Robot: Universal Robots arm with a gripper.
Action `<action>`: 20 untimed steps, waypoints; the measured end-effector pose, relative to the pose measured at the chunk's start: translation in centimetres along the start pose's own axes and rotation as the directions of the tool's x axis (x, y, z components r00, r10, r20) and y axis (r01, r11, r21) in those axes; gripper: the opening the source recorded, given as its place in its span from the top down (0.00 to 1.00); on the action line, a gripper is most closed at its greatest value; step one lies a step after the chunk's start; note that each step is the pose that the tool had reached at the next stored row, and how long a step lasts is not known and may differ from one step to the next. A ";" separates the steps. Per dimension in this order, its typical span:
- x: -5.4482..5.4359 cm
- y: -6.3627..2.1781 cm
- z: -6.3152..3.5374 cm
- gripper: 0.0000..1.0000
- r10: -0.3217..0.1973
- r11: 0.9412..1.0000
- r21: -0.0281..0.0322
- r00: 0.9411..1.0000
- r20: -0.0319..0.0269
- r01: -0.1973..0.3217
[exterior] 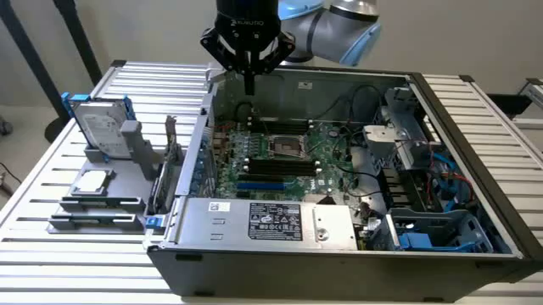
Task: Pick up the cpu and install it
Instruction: 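Reach for the cpu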
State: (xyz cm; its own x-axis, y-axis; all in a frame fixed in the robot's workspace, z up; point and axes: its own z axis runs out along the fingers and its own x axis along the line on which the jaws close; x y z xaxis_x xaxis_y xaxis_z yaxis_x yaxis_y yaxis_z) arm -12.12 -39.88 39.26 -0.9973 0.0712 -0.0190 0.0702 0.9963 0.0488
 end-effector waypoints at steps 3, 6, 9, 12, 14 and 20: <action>0.0 0.00 0.00 0.89 0.000 1.000 0.000 1.000 0.000 0.000; 0.0 0.00 0.00 0.89 0.000 1.000 0.000 1.000 0.000 0.000; 0.0 0.00 0.00 0.89 0.000 1.000 0.000 1.000 0.000 0.000; 0.0 0.00 0.00 0.89 0.000 1.000 0.000 1.000 0.000 0.000; 0.0 0.00 0.00 0.89 0.000 1.000 0.000 1.000 0.000 0.000; 1.7 -0.12 -0.04 0.89 0.000 1.000 0.001 1.000 0.000 0.000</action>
State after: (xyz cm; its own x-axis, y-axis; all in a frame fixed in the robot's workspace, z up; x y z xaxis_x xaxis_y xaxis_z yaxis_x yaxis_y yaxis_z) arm -13.84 -39.88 39.26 -0.9973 0.0713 -0.0190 0.0703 0.9964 0.0482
